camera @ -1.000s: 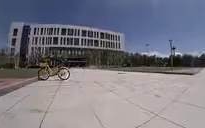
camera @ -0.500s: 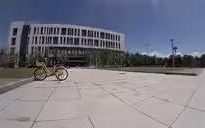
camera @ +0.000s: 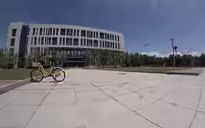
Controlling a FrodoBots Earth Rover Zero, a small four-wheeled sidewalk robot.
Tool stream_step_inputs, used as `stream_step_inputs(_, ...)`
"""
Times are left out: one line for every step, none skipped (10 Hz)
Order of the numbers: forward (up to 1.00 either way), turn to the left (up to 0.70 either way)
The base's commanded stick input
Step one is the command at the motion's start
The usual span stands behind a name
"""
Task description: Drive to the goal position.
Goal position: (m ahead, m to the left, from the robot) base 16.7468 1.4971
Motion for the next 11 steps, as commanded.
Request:
stream_step_inputs(0.44, 0.0)
stream_step_inputs(0.44, 0.0)
stream_step_inputs(0.44, 0.0)
stream_step_inputs(0.44, 0.0)
stream_step_inputs(0.43, 0.0)
stream_step_inputs(0.43, 0.0)
stream_step_inputs(0.42, 0.0)
stream_step_inputs(0.41, 0.0)
stream_step_inputs(0.36, 0.0)
stream_step_inputs(0.35, 0.0)
stream_step_inputs(0.35, 0.0)
